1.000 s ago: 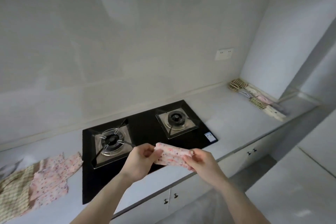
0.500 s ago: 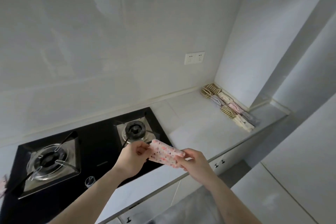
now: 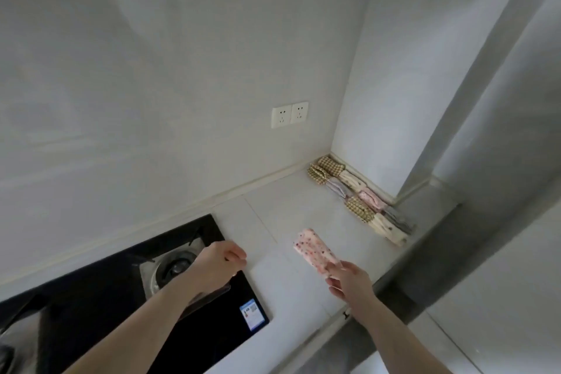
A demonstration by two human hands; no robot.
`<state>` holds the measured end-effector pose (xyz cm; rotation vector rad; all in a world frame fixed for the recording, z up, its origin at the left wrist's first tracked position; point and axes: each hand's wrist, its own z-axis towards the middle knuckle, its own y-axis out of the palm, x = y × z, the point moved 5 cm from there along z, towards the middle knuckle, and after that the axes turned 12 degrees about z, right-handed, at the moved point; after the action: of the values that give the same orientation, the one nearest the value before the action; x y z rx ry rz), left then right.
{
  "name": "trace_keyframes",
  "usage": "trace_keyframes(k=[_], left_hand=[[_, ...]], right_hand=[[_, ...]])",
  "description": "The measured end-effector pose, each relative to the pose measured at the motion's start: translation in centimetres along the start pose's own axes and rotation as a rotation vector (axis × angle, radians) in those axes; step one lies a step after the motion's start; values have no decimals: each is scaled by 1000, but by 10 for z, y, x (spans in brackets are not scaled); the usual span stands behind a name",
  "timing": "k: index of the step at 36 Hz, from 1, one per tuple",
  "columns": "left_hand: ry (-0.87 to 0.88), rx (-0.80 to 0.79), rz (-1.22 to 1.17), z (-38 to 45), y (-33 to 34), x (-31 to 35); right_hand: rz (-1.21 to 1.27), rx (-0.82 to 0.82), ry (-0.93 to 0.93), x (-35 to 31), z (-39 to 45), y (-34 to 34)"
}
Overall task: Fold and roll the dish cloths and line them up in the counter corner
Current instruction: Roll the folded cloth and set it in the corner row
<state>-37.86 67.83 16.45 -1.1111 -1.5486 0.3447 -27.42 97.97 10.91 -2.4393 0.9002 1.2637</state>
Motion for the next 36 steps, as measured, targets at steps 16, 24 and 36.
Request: trace_keyframes(k=[16,24,36], left_hand=[[-176,52,14,101,22,21],[-304,122,-22,135,34,39],[-440,237,-98,165,50,62]], right_hand=[[-75,-18,79,-58,196,18],[-195,-41,105,-83,309,27],[-263,-138,197,-95,394,59]])
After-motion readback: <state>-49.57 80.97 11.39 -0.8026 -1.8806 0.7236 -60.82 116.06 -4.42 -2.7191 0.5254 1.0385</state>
